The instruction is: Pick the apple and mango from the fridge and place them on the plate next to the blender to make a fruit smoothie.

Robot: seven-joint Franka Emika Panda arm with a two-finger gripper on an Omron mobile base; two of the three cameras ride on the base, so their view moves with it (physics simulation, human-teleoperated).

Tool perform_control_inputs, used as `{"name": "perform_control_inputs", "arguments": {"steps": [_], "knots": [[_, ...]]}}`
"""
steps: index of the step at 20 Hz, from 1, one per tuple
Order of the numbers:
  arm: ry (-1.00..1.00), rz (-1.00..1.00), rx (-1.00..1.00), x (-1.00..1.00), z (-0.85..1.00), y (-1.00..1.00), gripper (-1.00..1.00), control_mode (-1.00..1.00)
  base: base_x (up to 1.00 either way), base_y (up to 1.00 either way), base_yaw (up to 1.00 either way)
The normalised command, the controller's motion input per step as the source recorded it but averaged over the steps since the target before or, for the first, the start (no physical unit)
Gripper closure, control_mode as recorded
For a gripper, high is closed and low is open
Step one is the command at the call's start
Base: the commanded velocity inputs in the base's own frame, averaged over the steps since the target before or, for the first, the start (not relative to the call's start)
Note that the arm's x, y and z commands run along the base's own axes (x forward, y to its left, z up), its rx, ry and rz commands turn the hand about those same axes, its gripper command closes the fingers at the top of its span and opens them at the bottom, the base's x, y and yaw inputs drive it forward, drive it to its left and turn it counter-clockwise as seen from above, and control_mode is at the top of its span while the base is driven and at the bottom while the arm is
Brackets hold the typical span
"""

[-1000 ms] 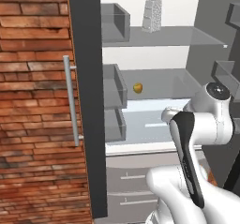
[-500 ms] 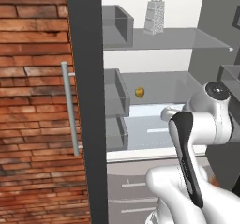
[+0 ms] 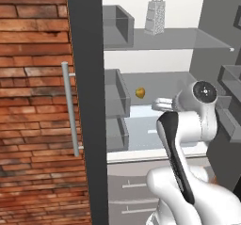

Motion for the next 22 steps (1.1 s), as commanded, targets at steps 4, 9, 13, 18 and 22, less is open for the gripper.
{"name": "perform_control_inputs", "arguments": {"steps": [4, 9, 13, 18, 22], "knots": [[0.02, 0.11, 0.00, 0.56, 0.33, 0.00, -1.00, -1.00, 0.00, 0.00, 0.00], [0.12, 0.11, 0.02, 0.58, 0.17, -0.04, -1.00, -1.00, 0.00, 0.00, 0.00], [0.02, 0.03, 0.00, 0.14, 0.01, 0.12, -1.00, -1.00, 0.00, 0.00, 0.00], [0.00, 0.00, 0.00, 0.47, -0.06, 0.02, -1.00, -1.00, 0.00, 0.00, 0.00], [0.02, 0.00, 0.00, 0.65, -0.22, 0.00, -1.00, -1.00, 0.00, 0.00, 0.00]]}}
